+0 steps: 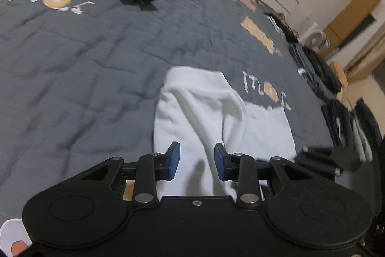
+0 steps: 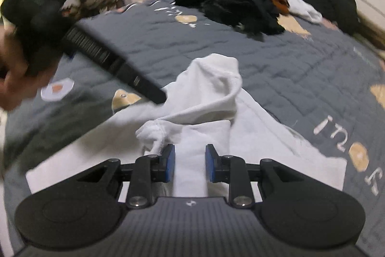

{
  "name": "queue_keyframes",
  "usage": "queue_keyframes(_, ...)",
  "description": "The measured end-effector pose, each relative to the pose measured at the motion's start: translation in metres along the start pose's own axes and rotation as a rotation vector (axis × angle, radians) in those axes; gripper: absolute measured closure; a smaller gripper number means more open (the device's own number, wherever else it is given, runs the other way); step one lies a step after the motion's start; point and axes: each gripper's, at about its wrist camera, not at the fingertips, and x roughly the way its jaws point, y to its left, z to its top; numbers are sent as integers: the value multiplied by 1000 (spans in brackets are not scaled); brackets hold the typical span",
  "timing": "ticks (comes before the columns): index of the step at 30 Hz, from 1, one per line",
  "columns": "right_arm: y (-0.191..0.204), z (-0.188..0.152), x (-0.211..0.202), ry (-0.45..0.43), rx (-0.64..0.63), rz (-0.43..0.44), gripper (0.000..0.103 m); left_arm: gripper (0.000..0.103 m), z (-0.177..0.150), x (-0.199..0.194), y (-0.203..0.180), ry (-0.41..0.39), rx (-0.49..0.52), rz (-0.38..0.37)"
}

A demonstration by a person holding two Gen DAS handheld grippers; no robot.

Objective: Fold clothes

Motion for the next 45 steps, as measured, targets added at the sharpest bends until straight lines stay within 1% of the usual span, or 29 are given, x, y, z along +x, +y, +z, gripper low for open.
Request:
queue_keyframes(3,4,1,-9,-4,-23,-3,77,72,2,-2,-1,-9,-3,-7)
queue_keyframes(5,3,1,-18,-20,-13,18,77,72,2,-1,-1,-6,1,-12)
queue_keyframes(6,3,0,-18,-13,-16,22,77,72,1,-1,-2,-4,5,-13)
queue_keyframes(13,6,-7,5,61,-28,1,76,72,1,-1,0,-7,0,-8)
queue_keyframes(14,6,-7,9,72,-29,-3,78,72,2,-1,0,-8,-3,-6)
queue_keyframes(16,4,-8,11,80,-10,-7,93,72,2,0,2,-8,-5,-5)
queue_keyframes(17,0,-8,9,73,17,-5,99,72,2,0,2,-7,-6,-5)
queue_keyframes(18,-4,-7,6,67,44,-3,103,72,2,0,2,-9,-6,-5)
queue_keyframes(22,-27,-8,-20,-25,181,-61,103,72,2,-2,2,-17,-9,-6)
queue_keyframes(26,-58,-13,-59,-157,338,-206,103,72,2,-1,1,-15,-7,-8)
queue_keyframes(28,-72,-19,-70,-191,386,-244,103,72,1,-1,0,-13,0,-9)
queue_keyframes(31,-89,-29,-64,-181,446,-184,103,72,1,-1,-1,-13,4,-8)
queue_keyframes(32,-95,-33,-61,-176,466,-160,102,71,1,-1,-1,-13,4,-8)
queue_keyframes(34,-93,-36,-51,-174,472,-43,101,71,1,-1,0,-14,2,-7)
queue_keyframes(35,-88,-36,-48,-176,455,0,98,71,2,0,1,-14,-2,-5)
queue_keyframes(37,-76,-33,-42,-178,416,73,88,71,1,0,2,-12,-7,-3)
queue_keyframes(39,-66,-28,-38,-188,369,107,54,71,1,1,2,-9,-4,-2)
queue_keyframes(40,-61,-26,-37,-193,345,121,51,71,1,1,2,-9,-2,-2)
queue_keyframes(41,-59,-25,-32,-178,329,122,50,71,1,1,2,-9,-1,-2)
queue_keyframes(45,-51,-19,-10,-92,278,111,51,71,1,3,3,-6,-3,0)
